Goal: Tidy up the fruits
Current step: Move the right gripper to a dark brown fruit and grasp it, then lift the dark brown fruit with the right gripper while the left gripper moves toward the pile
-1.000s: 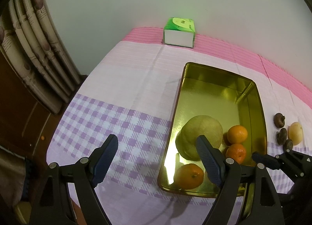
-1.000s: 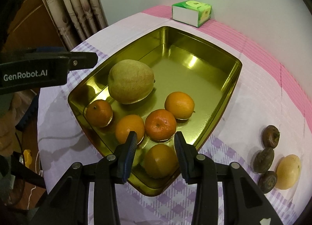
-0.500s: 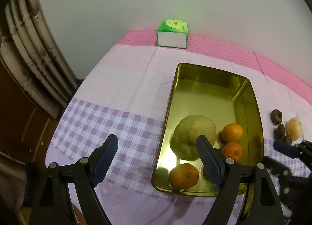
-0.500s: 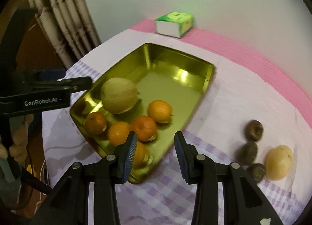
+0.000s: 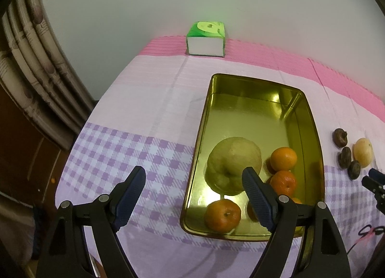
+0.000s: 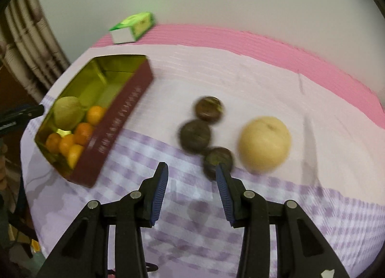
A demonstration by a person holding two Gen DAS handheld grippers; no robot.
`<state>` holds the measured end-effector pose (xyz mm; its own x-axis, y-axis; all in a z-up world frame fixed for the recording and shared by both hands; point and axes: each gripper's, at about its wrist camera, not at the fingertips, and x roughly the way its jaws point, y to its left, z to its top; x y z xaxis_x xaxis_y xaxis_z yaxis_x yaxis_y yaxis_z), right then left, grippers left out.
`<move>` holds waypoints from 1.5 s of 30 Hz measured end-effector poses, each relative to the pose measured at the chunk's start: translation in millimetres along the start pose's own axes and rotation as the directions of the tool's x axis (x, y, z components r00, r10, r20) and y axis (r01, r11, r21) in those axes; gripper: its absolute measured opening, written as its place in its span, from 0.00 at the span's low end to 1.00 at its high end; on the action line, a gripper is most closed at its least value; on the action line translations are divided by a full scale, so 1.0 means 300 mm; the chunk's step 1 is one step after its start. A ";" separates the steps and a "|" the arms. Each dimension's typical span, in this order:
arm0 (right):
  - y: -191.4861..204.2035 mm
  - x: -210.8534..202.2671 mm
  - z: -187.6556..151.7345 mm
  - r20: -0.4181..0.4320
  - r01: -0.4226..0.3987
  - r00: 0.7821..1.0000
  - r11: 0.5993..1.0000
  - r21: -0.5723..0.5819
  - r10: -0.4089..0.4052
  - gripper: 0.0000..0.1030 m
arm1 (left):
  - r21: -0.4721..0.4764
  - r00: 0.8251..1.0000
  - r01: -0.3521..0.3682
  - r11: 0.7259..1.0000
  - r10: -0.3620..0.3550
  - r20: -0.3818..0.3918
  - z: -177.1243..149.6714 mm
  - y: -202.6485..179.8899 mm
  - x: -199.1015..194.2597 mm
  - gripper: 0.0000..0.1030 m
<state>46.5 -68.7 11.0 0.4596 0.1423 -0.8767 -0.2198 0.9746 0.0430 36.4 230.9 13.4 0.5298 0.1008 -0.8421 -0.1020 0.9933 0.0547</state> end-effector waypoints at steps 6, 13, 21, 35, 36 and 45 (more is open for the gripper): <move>-0.069 0.036 -0.039 -0.024 0.007 1.000 0.999 0.049 -0.006 0.38 | 0.016 1.000 -0.001 1.000 0.001 -0.001 -0.003 -0.018 0.003 0.80; -0.065 0.075 -0.032 -0.021 0.007 1.000 0.999 0.045 -0.006 0.38 | 0.026 1.000 0.002 1.000 -0.002 -0.002 -0.008 -0.028 0.007 0.80; -0.077 0.136 -0.033 -0.037 0.014 0.999 0.998 0.066 -0.011 0.38 | 0.037 1.000 -0.002 0.999 0.002 -0.013 -0.012 -0.038 0.018 0.80; -0.077 0.180 -0.012 -0.029 0.012 1.000 0.998 0.068 -0.010 0.40 | 0.064 1.000 0.000 0.998 0.001 -0.005 -0.019 -0.062 0.015 0.80; -0.078 0.182 -0.012 -0.028 0.011 1.000 0.998 0.067 -0.009 0.39 | 0.067 1.000 -0.001 0.998 0.001 -0.002 -0.019 -0.066 0.013 0.80; -0.084 0.177 -0.020 -0.027 0.006 1.000 0.998 0.065 -0.004 0.35 | 0.081 1.000 0.006 0.997 -0.006 -0.001 -0.025 -0.090 0.012 0.80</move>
<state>71.3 -86.6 -39.6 0.4366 0.1338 -0.8896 -0.1609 0.9846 0.0691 34.7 204.0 4.9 0.5295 0.0945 -0.8430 -0.0301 0.9952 0.0926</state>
